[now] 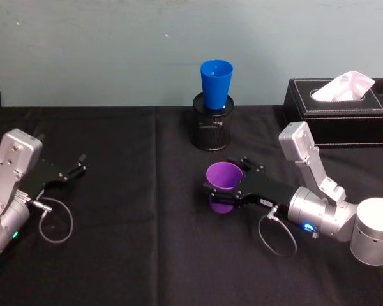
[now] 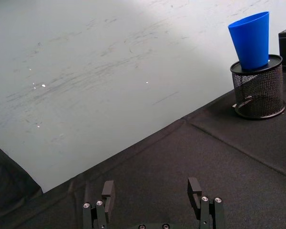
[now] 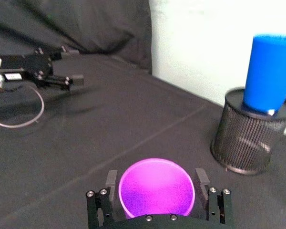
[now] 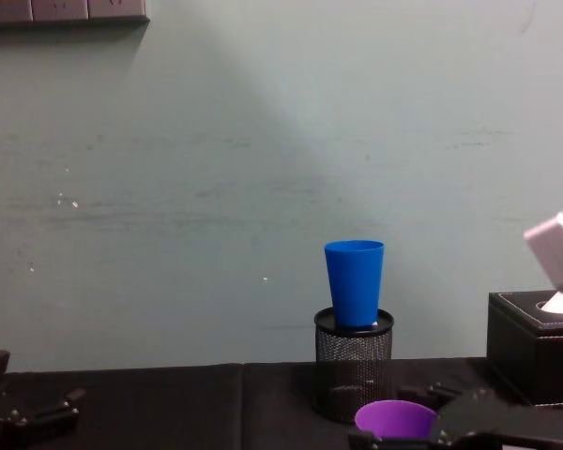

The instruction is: Pick up one cup with a gripper and tap it against the other cup.

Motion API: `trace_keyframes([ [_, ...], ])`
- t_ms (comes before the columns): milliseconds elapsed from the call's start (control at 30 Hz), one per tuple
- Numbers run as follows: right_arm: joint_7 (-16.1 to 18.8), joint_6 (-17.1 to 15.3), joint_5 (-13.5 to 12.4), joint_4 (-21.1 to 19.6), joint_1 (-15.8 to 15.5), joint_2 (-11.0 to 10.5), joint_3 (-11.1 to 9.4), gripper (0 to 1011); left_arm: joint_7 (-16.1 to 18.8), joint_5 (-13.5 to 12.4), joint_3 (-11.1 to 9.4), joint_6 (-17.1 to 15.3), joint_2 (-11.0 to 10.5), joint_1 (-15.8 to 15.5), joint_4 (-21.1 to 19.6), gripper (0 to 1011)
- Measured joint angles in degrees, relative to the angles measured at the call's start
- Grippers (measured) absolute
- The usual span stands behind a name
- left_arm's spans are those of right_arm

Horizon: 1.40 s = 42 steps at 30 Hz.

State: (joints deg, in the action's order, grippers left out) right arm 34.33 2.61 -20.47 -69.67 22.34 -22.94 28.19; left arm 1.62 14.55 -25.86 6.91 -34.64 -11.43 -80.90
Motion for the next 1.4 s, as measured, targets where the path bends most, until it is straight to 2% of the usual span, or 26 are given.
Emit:
trace_keyframes([
  [133, -0.69, 1.29, 0.09, -1.63, -0.61, -0.1, -0.66, 1003, 0.0, 0.0, 0.0, 0.0, 0.0, 0.0, 0.0, 1000],
  [267, -3.17, 2.01, 0.42, -3.63, -1.54, 0.05, -1.85, 1003, 0.0, 0.0, 0.0, 0.0, 0.0, 0.0, 0.0, 1000],
  [367, -7.44, 2.06, 1.13, -5.75, -2.88, 0.76, -3.79, 1003, 0.0, 0.0, 0.0, 0.0, 0.0, 0.0, 0.0, 1000],
  [400, -7.44, 2.06, 1.13, -5.75, -2.88, 0.76, -3.79, 1003, 0.0, 0.0, 0.0, 0.0, 0.0, 0.0, 0.0, 1000],
  [567, -16.69, -0.12, 3.88, -8.96, -5.29, 2.32, -6.91, 1003, 0.0, 0.0, 0.0, 0.0, 0.0, 0.0, 0.0, 1000],
  [733, -21.72, -1.81, 5.61, -10.15, -6.57, 3.45, -8.6, 1003, 0.0, 0.0, 0.0, 0.0, 0.0, 0.0, 0.0, 1000],
  [833, -25.79, -2.78, 7.78, -10.27, -7.52, 4.39, -9.63, 1003, 0.0, 0.0, 0.0, 0.0, 0.0, 0.0, 0.0, 1000],
  [967, -28.66, -3.52, 9.19, -9.89, -8.16, 5.27, -10.64, 1003, 0.0, 0.0, 0.0, 0.0, 0.0, 0.0, 0.0, 1000],
  [1167, -30.4, -4.22, 10.26, -9.27, -8.74, 6.34, -11.89, 1003, 0.0, 0.0, 0.0, 0.0, 0.0, 0.0, 0.0, 1000],
  [1400, -29.03, -4.32, 10.52, -8.69, -8.7, 6.6, -12.2, 1003, 0.0, 0.0, 0.0, 0.0, 0.0, 0.0, 0.0, 1000],
])
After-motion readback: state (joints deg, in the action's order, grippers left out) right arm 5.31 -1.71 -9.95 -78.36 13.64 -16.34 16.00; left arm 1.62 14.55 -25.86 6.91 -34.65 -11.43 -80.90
